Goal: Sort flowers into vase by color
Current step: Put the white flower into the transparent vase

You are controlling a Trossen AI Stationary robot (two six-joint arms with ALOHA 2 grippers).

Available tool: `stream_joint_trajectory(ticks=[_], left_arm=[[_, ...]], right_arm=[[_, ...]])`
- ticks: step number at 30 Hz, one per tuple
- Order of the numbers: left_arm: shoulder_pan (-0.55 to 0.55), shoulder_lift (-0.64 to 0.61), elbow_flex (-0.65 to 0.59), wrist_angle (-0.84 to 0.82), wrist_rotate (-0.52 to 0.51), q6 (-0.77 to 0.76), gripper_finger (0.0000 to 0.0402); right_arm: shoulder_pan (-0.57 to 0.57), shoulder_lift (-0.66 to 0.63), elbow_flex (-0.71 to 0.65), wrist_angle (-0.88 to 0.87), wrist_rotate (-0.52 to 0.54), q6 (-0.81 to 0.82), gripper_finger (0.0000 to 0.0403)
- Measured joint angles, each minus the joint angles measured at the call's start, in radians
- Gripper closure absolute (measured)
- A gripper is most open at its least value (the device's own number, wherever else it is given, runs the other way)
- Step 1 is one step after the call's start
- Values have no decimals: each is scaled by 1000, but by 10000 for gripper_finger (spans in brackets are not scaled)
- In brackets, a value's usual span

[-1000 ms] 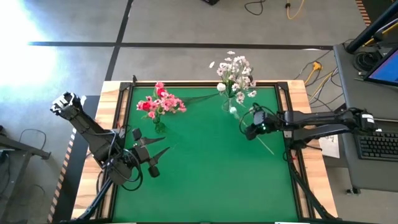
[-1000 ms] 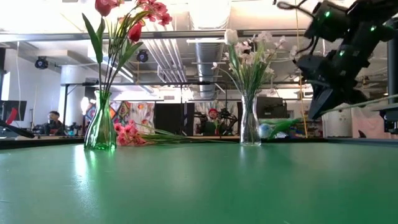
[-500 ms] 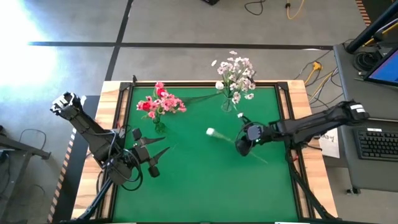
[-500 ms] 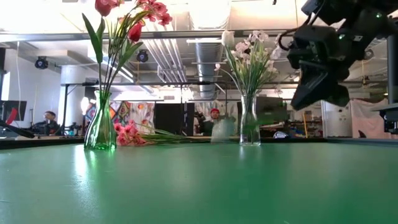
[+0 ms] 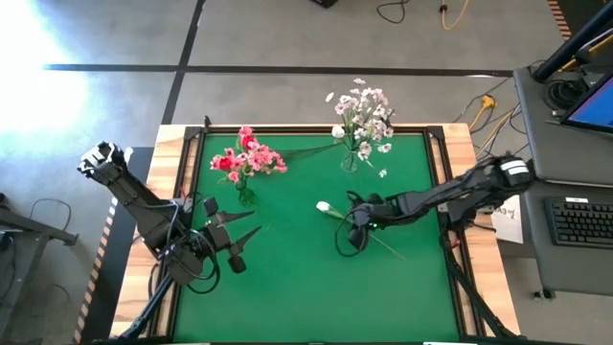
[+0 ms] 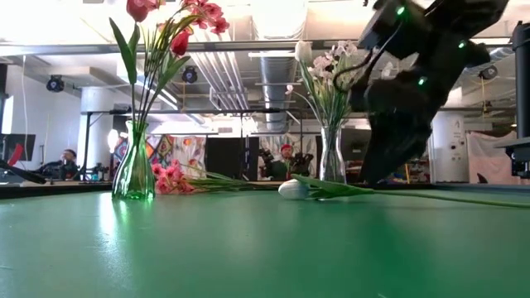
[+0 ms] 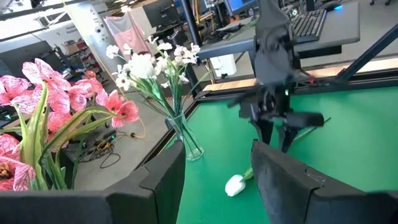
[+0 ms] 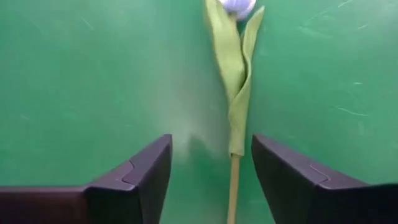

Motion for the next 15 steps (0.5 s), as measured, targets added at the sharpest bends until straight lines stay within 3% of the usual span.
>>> stream_joint_trajectory(ticks=[5, 8, 15], left_arm=[[0, 0, 0, -2, 0, 0, 232], [0, 0, 0, -3, 0, 0, 232], [0, 0, 0, -5, 0, 0, 232]], right_arm=[[2, 126, 59, -4, 55, -27, 172], [2, 166, 84, -11, 99, -30, 188], [2, 181, 100, -10, 132, -39, 317]])
